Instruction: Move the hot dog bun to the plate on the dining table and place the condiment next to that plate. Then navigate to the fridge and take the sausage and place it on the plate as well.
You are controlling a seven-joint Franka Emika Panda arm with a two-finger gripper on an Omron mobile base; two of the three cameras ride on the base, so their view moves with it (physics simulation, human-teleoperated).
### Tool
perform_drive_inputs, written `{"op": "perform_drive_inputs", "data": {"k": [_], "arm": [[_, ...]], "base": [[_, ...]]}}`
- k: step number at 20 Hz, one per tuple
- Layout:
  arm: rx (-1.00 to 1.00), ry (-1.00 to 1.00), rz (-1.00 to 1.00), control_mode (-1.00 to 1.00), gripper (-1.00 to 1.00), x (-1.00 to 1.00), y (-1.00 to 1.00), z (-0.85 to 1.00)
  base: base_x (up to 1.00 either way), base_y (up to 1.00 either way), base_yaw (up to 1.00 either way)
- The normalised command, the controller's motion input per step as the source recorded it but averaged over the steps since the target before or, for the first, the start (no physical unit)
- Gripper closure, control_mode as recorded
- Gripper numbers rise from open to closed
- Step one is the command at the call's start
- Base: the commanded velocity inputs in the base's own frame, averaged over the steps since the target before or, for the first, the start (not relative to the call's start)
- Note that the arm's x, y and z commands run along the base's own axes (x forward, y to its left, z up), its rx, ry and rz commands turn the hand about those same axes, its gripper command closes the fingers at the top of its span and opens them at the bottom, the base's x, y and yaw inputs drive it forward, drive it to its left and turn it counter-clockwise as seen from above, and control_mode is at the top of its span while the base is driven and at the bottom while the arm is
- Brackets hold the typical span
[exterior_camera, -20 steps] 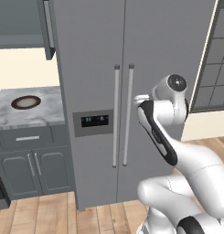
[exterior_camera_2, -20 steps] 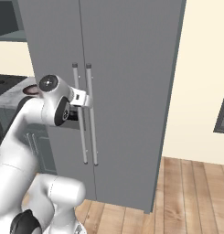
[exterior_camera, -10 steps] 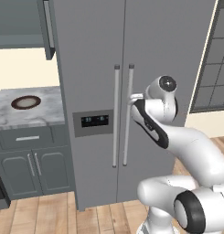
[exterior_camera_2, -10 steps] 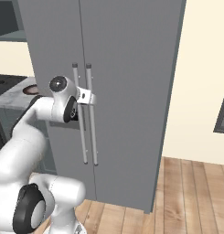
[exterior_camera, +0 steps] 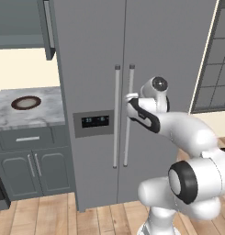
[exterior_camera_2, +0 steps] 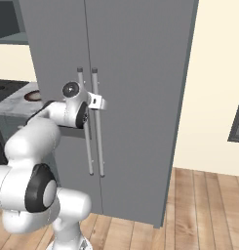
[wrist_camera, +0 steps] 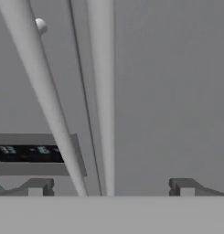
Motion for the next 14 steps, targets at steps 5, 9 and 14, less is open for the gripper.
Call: {"op": "perform_drive_inputs", "data": {"k": [5, 9, 14], "arm": [[0.0, 0.0, 0.01, -1.0, -1.0, 0.46, 0.03, -0.21], [0.0, 0.0, 0.01, -1.0, -1.0, 0.47, 0.01, -0.16], [0.0, 0.0, 0.0, -1.0, -1.0, 0.49, 0.01, -0.16]], "base": [[0.0, 0.0, 0.0], [0.0, 0.0, 0.0], [0.0, 0.0, 0.0]]}}
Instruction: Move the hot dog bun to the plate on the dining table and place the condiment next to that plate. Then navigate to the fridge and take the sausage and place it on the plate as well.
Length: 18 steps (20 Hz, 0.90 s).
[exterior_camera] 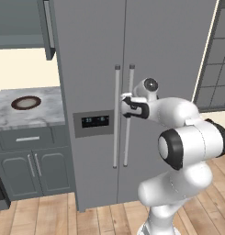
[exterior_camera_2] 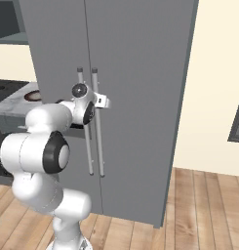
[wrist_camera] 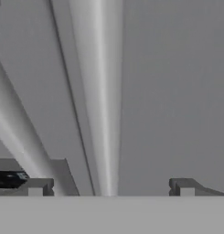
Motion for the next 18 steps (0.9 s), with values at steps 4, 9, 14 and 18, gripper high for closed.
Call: {"op": "perform_drive_inputs", "data": {"k": [4, 9, 14, 18], "arm": [[0.0, 0.0, 0.0, -1.0, -1.0, 0.48, 0.01, -0.17], [0.0, 0.0, 0.0, -1.0, -1.0, 0.5, 0.04, -0.19], [0.0, 0.0, 0.0, -1.0, -1.0, 0.52, 0.06, -0.2], [0.0, 0.0, 0.0, -1.0, -1.0, 0.5, 0.05, -0.2]], "base": [[0.0, 0.0, 0.0], [0.0, 0.0, 0.0], [0.0, 0.0, 0.0], [0.0, 0.0, 0.0]]}}
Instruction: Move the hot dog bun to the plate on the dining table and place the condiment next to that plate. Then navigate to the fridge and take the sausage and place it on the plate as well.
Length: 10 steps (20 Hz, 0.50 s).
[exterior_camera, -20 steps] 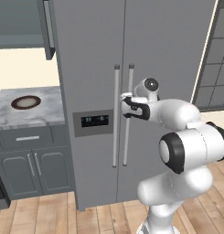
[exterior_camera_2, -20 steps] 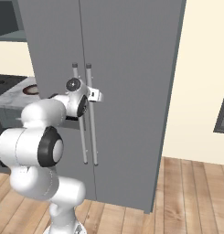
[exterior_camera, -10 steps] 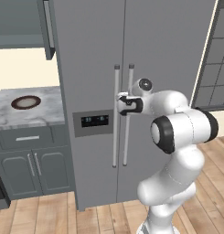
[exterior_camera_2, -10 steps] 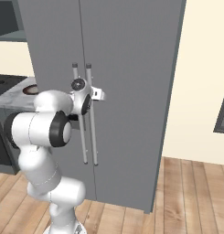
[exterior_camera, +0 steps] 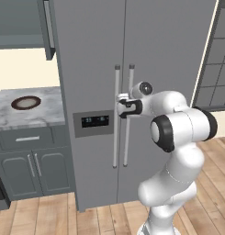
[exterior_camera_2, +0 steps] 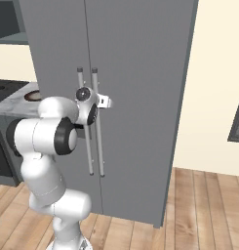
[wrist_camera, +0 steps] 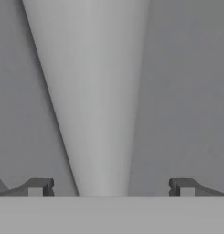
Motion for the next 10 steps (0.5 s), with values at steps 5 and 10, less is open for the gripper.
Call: {"op": "perform_drive_inputs", "data": {"k": [5, 10], "arm": [[0.0, 0.0, 0.0, -1.0, 1.0, 0.38, 0.03, -0.14], [0.0, 0.04, 0.0, -1.0, 1.0, 0.06, 0.0, -0.01]], "base": [[0.0, 0.0, 0.0], [0.0, 0.0, 0.0]]}}
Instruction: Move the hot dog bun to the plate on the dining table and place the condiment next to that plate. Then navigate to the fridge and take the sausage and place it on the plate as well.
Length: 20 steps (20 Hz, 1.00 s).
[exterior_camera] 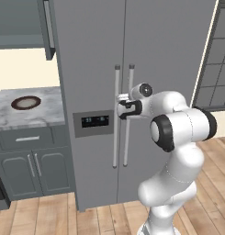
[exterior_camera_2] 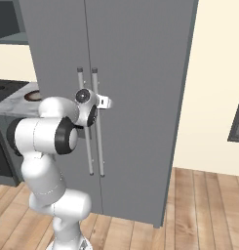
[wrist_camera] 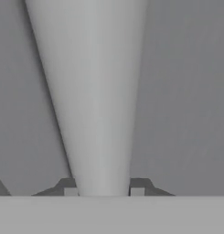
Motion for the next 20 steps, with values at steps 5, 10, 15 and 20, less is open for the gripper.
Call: {"op": "perform_drive_inputs", "data": {"k": [5, 10, 15, 20], "arm": [[0.0, -0.04, -0.01, -1.0, 1.0, -0.61, 0.0, 0.09], [0.0, -0.01, -0.04, -1.0, 1.0, -1.0, 0.0, 0.35], [0.0, 0.0, -0.04, -1.0, 1.0, -1.0, -0.09, 0.53], [0.0, 0.0, -0.06, -1.0, 1.0, -0.99, -0.19, 0.64]], "base": [[0.0, 0.0, 0.0], [0.0, 0.0, 0.0], [0.0, 0.0, 0.0], [0.0, 0.0, 0.0]]}}
